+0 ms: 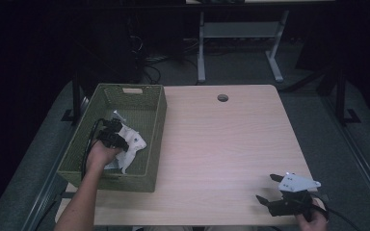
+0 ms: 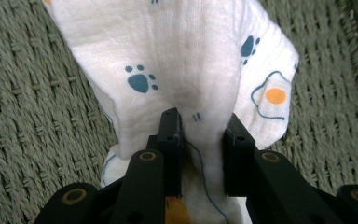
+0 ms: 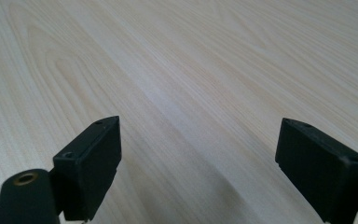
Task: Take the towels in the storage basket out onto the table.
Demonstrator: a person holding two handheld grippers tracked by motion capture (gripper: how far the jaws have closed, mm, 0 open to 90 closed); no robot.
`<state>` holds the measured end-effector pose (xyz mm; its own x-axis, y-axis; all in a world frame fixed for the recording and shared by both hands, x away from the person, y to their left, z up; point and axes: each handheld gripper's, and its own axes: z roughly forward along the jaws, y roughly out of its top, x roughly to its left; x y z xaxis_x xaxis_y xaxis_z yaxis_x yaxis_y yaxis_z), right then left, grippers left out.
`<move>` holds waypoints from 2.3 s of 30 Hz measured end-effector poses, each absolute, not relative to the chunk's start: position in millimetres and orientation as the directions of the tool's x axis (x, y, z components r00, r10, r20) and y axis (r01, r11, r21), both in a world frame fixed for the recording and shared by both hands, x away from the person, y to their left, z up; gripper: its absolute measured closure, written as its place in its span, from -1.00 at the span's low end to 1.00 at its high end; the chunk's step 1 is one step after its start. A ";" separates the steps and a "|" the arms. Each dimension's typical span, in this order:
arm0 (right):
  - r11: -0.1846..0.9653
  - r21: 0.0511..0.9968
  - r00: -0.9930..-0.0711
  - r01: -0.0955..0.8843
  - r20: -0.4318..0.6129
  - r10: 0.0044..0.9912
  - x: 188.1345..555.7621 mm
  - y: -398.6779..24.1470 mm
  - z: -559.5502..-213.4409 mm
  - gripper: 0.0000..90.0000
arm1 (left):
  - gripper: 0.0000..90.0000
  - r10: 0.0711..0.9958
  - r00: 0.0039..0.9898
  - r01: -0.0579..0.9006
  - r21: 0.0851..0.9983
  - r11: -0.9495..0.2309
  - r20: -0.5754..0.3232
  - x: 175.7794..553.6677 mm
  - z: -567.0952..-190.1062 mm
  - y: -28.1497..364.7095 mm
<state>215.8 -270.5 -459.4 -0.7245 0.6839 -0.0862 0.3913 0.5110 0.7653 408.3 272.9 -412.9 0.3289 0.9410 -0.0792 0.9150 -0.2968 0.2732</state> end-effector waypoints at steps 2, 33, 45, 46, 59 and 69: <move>0.507 0.766 -0.721 0.395 -0.083 0.688 215.5 -270.7 -459.0 -0.69 | 0.69 0.941 0.324 0.914 0.289 -0.286 -0.094 406.6 -410.0 275.3; 0.507 0.770 -0.717 0.387 -0.095 0.691 214.8 -268.5 -457.6 -0.69 | 0.84 0.877 0.360 0.830 0.538 -0.146 -0.319 369.8 -346.5 311.5; 0.499 0.773 -0.711 0.393 -0.089 0.698 214.8 -269.1 -457.8 -0.69 | 0.85 0.842 0.364 0.802 0.593 -0.066 -0.398 364.0 -331.8 324.9; 0.498 0.773 -0.710 0.394 -0.088 0.698 214.7 -269.2 -457.9 -0.69 | 0.85 0.835 0.363 0.798 0.601 -0.051 -0.412 362.8 -330.4 327.0; 0.498 0.772 -0.709 0.395 -0.089 0.700 214.9 -269.6 -458.1 -0.69 | 0.85 0.739 0.392 0.751 0.655 0.087 -0.548 350.6 -322.5 344.7; 0.499 0.772 -0.709 0.395 -0.089 0.700 214.3 -269.4 -457.9 -0.69 | 0.85 0.664 0.410 0.729 0.662 0.173 -0.625 345.1 -326.2 353.0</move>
<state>214.3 -269.4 -457.9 -0.7086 0.6999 -0.0894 0.3951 0.4986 0.7715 345.1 353.0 -326.2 0.4098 0.6642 -0.6252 0.7292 0.1732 0.6621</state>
